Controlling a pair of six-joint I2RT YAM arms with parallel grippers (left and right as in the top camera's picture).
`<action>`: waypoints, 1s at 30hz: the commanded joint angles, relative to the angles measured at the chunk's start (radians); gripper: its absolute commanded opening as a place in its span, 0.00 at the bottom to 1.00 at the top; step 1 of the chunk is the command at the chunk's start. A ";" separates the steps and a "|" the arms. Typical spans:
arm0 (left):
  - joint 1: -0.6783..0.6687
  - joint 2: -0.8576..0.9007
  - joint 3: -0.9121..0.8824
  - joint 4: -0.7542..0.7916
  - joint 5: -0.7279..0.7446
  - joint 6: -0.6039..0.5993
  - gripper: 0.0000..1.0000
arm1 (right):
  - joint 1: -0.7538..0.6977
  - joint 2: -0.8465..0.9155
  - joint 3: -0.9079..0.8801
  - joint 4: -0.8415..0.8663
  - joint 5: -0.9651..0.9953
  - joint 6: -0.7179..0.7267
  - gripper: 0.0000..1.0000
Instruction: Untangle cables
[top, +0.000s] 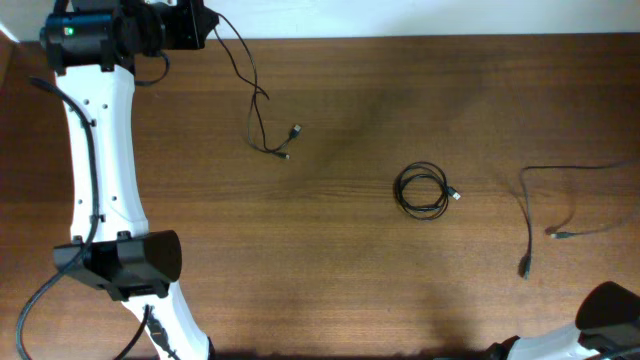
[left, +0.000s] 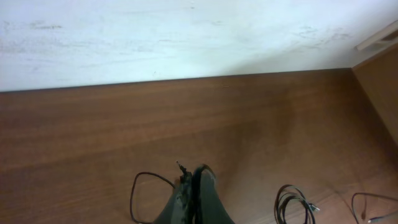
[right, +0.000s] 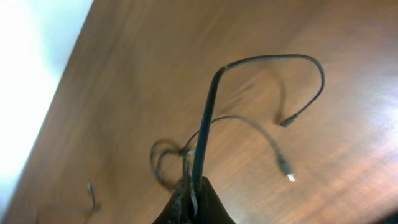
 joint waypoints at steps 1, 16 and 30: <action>0.002 0.006 0.000 -0.011 -0.020 0.015 0.00 | 0.114 0.002 -0.114 0.038 -0.096 -0.109 0.04; 0.002 0.007 0.000 -0.055 -0.158 0.015 0.00 | 0.283 0.003 -0.411 0.140 -0.061 -0.175 0.78; 0.002 0.007 0.000 0.105 -0.334 0.015 0.00 | 0.394 0.003 -0.452 0.167 0.093 -0.174 0.98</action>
